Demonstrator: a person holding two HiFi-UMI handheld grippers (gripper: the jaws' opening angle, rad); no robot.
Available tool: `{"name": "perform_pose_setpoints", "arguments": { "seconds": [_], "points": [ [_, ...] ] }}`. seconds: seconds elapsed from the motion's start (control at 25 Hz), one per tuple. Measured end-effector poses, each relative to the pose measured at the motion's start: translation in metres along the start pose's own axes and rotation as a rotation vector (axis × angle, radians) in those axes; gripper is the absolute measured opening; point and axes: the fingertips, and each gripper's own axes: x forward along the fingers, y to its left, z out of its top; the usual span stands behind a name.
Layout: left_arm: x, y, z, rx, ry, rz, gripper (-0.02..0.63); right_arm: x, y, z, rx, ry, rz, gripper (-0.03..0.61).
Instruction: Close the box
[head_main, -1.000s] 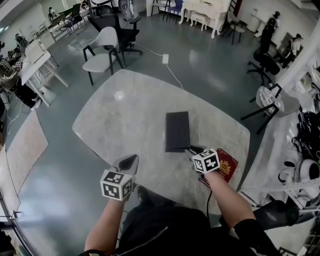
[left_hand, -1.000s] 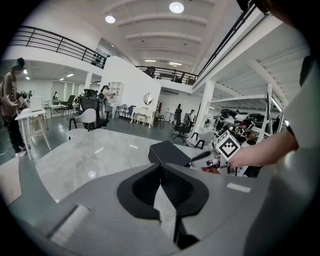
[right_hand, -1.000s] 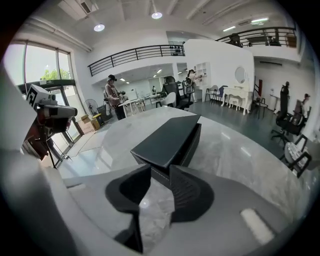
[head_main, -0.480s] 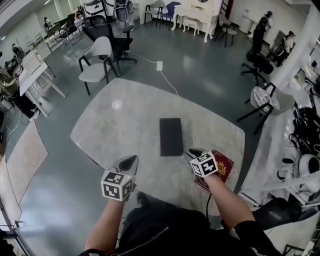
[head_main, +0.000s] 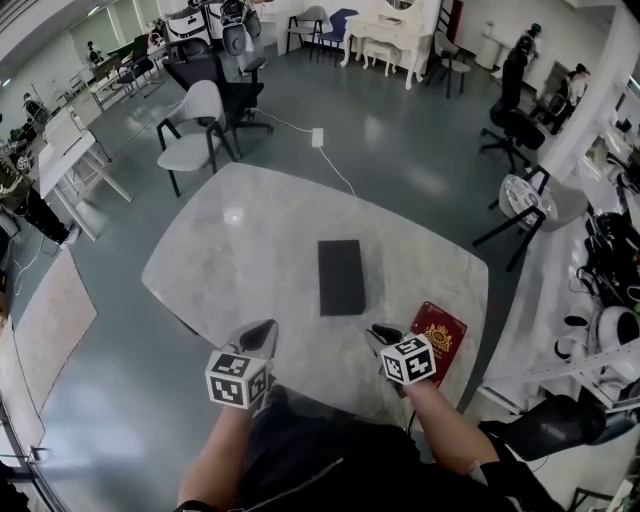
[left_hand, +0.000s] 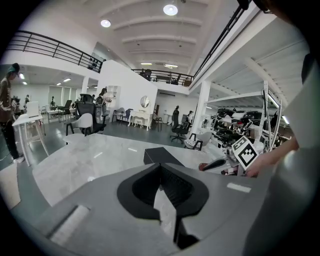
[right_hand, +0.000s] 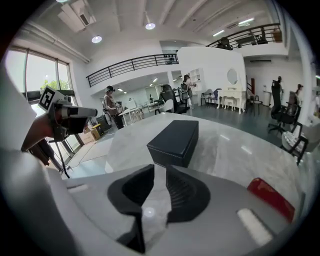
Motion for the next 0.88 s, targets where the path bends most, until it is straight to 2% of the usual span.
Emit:
{"name": "perform_pose_setpoints", "arguments": {
  "seconds": [0.16, 0.28, 0.4, 0.52, 0.64, 0.8, 0.88],
  "points": [
    [0.006, 0.026, -0.001, 0.023, 0.007, -0.051, 0.011, 0.010, 0.013, -0.014, -0.006, 0.035, -0.055, 0.025],
    [-0.002, 0.061, -0.006, 0.011, 0.003, -0.080, 0.011, 0.035, 0.049, -0.014, 0.017, 0.057, -0.057, 0.003],
    [-0.014, 0.106, -0.012, 0.012, 0.009, -0.102, 0.011, 0.067, 0.103, 0.005, 0.049, 0.030, -0.043, 0.003],
    [-0.023, 0.140, -0.010, 0.039, 0.020, -0.141, 0.011, 0.091, 0.144, 0.031, 0.093, -0.022, -0.075, 0.003],
    [-0.031, 0.164, 0.000, 0.090, 0.024, -0.192, 0.011, 0.101, 0.176, 0.059, 0.080, -0.066, -0.097, 0.003],
    [-0.037, 0.173, 0.017, 0.228, 0.024, -0.283, 0.011, 0.102, 0.199, 0.089, 0.061, -0.131, -0.134, 0.003],
    [-0.043, 0.180, 0.024, 0.254, 0.009, -0.289, 0.011, 0.096, 0.203, 0.105, 0.048, -0.167, -0.149, 0.003]
  ]
}}
